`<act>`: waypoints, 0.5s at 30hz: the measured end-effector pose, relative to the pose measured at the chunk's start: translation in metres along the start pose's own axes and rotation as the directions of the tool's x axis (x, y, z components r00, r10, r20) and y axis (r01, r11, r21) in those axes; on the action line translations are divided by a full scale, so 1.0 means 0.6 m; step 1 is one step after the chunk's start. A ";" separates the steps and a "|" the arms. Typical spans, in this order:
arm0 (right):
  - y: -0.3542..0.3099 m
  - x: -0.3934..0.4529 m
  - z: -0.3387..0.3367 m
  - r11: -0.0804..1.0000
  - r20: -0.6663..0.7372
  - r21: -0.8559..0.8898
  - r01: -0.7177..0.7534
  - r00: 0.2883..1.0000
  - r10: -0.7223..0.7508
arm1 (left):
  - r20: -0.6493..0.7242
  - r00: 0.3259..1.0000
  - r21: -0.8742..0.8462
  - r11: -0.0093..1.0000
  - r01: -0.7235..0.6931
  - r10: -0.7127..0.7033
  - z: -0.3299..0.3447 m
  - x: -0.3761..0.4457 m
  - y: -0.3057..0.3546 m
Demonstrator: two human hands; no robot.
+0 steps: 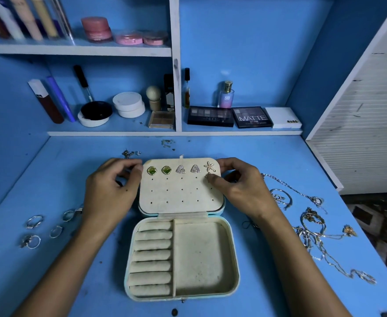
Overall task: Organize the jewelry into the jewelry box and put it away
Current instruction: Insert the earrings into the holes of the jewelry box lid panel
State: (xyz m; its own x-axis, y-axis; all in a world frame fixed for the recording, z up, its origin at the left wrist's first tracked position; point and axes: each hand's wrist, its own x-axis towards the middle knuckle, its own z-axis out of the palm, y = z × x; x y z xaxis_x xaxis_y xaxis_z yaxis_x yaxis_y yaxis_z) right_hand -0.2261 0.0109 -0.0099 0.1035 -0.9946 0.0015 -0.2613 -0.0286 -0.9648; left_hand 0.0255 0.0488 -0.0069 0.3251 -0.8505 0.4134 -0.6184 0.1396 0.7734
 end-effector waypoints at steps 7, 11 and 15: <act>-0.001 0.001 -0.004 1.000 0.009 -0.025 -0.010 1.000 0.011 | 0.159 0.975 0.141 0.974 -0.176 0.153 0.004 0.107 0.009; 0.001 0.003 -0.004 0.999 0.016 -0.033 -0.013 1.000 0.013 | 0.290 0.946 0.213 0.953 -0.214 0.148 0.026 0.157 0.000; 0.002 0.004 -0.003 0.999 0.015 -0.038 -0.019 1.000 0.019 | 0.397 0.906 0.270 0.924 -0.269 0.148 0.055 0.185 -0.007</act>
State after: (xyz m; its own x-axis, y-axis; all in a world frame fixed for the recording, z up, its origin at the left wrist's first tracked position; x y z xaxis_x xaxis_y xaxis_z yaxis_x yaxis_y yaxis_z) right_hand -0.2279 0.0082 -0.0106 0.1129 -0.9934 -0.0212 -0.2995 -0.0137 -0.9540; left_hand 0.0406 -0.0630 0.0197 -0.0810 -0.9511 0.2980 -0.8524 0.2211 0.4739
